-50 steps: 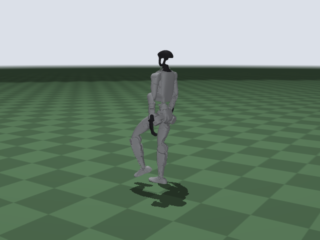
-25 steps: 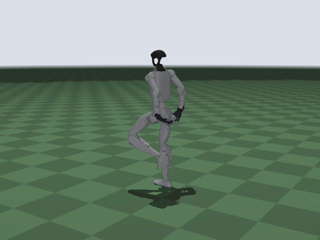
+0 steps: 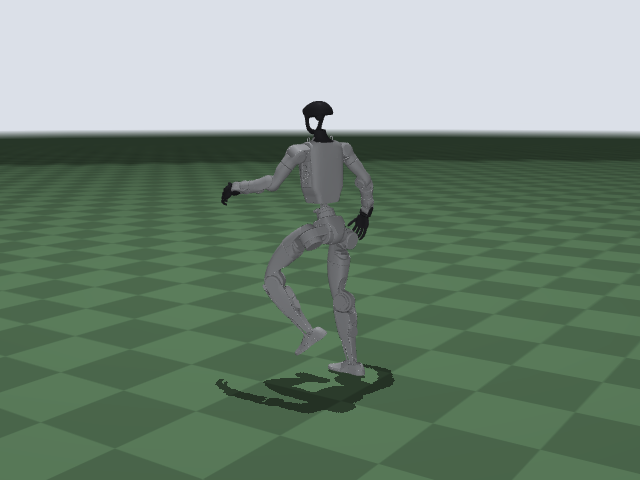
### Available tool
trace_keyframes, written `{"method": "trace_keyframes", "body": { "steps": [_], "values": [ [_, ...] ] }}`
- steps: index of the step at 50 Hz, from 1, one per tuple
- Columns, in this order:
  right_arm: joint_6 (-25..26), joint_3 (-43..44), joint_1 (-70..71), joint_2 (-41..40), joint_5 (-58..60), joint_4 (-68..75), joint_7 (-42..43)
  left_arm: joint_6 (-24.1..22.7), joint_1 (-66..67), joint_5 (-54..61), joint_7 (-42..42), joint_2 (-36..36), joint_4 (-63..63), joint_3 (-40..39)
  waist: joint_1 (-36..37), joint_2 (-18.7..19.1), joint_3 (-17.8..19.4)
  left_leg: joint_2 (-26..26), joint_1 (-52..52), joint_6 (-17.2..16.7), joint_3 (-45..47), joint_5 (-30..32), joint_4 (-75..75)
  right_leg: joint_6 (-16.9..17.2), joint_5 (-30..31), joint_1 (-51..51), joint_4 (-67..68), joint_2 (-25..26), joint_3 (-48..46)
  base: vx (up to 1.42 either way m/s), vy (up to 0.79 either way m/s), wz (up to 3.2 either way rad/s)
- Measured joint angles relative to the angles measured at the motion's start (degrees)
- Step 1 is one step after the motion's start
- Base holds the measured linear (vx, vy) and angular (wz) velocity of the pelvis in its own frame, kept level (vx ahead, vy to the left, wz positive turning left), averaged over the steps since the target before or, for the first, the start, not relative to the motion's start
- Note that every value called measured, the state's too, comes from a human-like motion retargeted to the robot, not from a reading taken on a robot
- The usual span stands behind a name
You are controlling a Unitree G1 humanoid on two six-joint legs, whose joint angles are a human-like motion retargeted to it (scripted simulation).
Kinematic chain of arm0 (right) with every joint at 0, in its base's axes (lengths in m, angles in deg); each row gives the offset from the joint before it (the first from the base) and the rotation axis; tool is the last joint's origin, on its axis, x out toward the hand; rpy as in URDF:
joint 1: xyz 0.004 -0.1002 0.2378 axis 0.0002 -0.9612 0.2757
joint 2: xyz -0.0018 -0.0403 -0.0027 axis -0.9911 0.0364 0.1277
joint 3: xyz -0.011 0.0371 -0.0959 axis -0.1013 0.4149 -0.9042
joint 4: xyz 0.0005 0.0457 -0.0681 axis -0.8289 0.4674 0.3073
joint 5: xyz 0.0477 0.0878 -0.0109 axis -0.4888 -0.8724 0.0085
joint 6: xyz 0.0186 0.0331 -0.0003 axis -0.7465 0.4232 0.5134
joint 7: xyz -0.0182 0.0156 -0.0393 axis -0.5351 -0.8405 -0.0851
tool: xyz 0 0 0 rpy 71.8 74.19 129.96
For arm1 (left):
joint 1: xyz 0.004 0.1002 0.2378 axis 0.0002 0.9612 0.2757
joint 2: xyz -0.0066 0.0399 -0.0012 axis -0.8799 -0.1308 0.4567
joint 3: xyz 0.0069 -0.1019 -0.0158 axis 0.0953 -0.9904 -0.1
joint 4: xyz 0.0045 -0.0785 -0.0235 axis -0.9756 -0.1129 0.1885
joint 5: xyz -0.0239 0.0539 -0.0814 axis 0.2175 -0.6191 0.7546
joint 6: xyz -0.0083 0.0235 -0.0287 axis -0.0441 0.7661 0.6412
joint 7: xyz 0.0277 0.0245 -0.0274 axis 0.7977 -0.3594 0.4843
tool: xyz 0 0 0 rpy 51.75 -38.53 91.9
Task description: Kungfu
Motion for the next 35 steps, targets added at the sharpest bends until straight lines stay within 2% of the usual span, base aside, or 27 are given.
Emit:
{"method": "trace_keyframes", "body": {
  "steps": [5,10,11,13,15,16,17,18,20,21,22,23,25,27,28,30,35],
  "values": [
    [0.86,-1.55,12.72,1.33,-13.65,-3.60,3.12,-1.79,-6.78,17.64,0.02,0.67,-11.00,6.05,1.50,2.18,1.82,1.33,-4.38,2.07,-7.17,5.34,-15.88,0.38,-0.17,0.92,0.88,1.41,9.77,0.20,0.29,-1.92],
    [0.44,-5.81,24.87,-6.15,-25.38,-6.27,7.02,-1.79,-6.67,28.68,-7.53,4.24,-20.27,10.54,4.02,2.82,3.55,2.07,-2.27,-2.86,-19.57,17.44,-35.67,-0.66,-1.48,-0.68,3.69,1.61,19.99,0.22,0.39,-2.41],
    [0.01,-6.70,26.90,-8.58,-26.59,-6.49,6.99,-1.95,-5.59,29.17,-9.39,5.97,-21.64,11.11,5.01,2.94,4.23,2.18,-0.13,-4.93,-23.44,19.65,-40.14,-0.65,-2.04,-1.38,4.82,1.92,22.52,0.22,0.59,-2.95],
    [-0.40,-8.31,30.34,-13.37,-27.98,-7.02,6.02,-2.29,-3.09,29.54,-12.46,10.04,-23.73,11.98,7.46,2.43,5.96,1.52,5.83,-9.44,-29.32,24.90,-48.35,1.31,-3.97,-3.52,8.12,0.77,28.99,0.21,0.93,-3.47],
    [0.07,-10.02,33.75,-18.15,-29.06,-7.02,3.88,-3.13,-0.23,28.73,-15.01,14.80,-24.51,12.62,11.39,1.49,9.33,-0.40,10.26,-10.23,-27.04,25.85,-43.86,7.20,-8.02,-6.78,14.33,-3.03,36.16,0.15,1.38,-3.72],
    [0.55,-11.13,35.31,-20.21,-30.07,-6.90,2.42,-3.80,0.67,27.87,-15.82,17.98,-23.77,13.63,11.37,-0.14,9.74,-2.09,13.74,-10.23,-26.93,19.71,-50.52,10.40,-7.92,-11.92,18.16,-5.14,35.27,-0.04,0.94,-2.92],
    [0.95,-12.51,36.61,-22.52,-31.13,-6.73,0.84,-4.52,1.57,26.83,-16.42,21.05,-22.36,14.80,11.37,-1.50,10.31,-1.61,16.36,-9.85,-25.45,12.32,-54.61,12.83,-7.49,-17.01,22.83,-5.70,33.22,-0.17,0.28,-2.57],
    [1.19,-14.42,37.42,-25.35,-32.27,-6.44,-0.95,-5.33,2.48,25.44,-16.59,23.89,-19.62,16.32,11.39,-2.32,11.22,3.20,17.23,-8.70,-21.24,2.42,-53.55,13.73,-6.41,-22.02,29.17,-3.18,28.86,-0.18,0.20,-3.03],
    [0.70,-19.30,37.32,-30.16,-33.65,-5.63,-4.05,-5.00,3.75,24.57,-16.77,29.59,-11.70,19.27,11.76,-2.38,12.72,8.50,20.06,-8.63,-12.93,-8.58,-49.45,14.57,-3.65,-30.98,38.06,-4.75,15.39,-0.11,0.50,-2.71],
    [-0.12,-21.07,35.67,-32.34,-32.62,-4.15,-6.84,-3.91,4.03,26.95,-19.23,31.65,-6.21,19.66,7.88,1.74,11.46,9.54,12.06,-8.75,-17.66,-11.10,-41.50,12.81,-3.82,-33.92,40.90,-9.53,3.22,0.04,0.78,-0.77],
    [-1.02,-22.88,34.14,-34.80,-31.20,-2.25,-9.08,-2.07,4.01,29.92,-21.91,33.23,-1.27,19.61,4.57,4.68,10.07,10.29,5.24,-8.47,-20.21,-13.31,-35.26,10.85,-4.42,-37.27,43.20,-13.60,-5.85,-0.01,0.63,0.24],
    [-2.07,-24.76,32.85,-37.82,-28.99,0.51,-10.24,1.28,3.37,34.08,-25.01,33.87,2.56,18.70,2.39,5.29,8.41,10.42,0.76,-7.42,-18.36,-14.89,-32.41,8.51,-5.88,-41.43,44.42,-16.26,-8.73,-0.15,0.40,-0.31],
    [-4.80,-26.87,30.50,-40.80,-29.95,3.77,-9.53,5.86,3.85,40.97,-27.31,37.08,6.64,19.44,2.54,7.65,11.23,13.23,-1.75,-7.41,-20.90,-18.32,-26.93,6.45,-9.67,-39.12,42.28,-16.37,-12.25,-0.17,0.25,-0.61],
    [-8.28,-28.93,29.82,-39.48,-35.17,2.73,-8.44,4.89,5.40,43.71,-23.47,41.00,6.48,22.45,2.88,3.57,10.20,10.57,-3.84,-4.93,-17.13,-20.34,-22.99,11.57,-11.56,-43.34,41.92,-13.81,-0.52,-0.07,0.11,0.14],
    [-9.42,-29.53,29.19,-38.23,-36.29,1.47,-8.32,4.05,6.37,43.46,-21.85,41.31,6.08,23.89,2.83,1.58,8.58,9.50,-5.29,-3.86,-15.63,-20.38,-22.10,10.80,-11.08,-46.42,42.76,-14.56,0.43,0.01,0.02,0.21],
    [-12.00,-30.67,28.33,-36.14,-33.87,-0.58,-8.07,3.77,7.23,41.53,-20.87,39.81,4.96,25.52,2.33,0.61,8.11,8.45,-5.73,-2.83,-15.33,-20.36,-21.52,10.27,-8.08,-47.52,40.36,-19.07,-2.14,0.05,0.15,-0.16],
    [-17.06,-33.50,31.75,-27.76,-21.01,-8.89,-4.89,7.53,4.91,40.31,-22.71,32.68,1.06,22.20,2.19,1.65,7.55,9.33,-3.25,-4.16,-16.10,-19.92,-23.93,11.71,-2.36,-42.08,30.72,-15.03,-1.00,0.11,0.31,-0.69]
  ]
}}
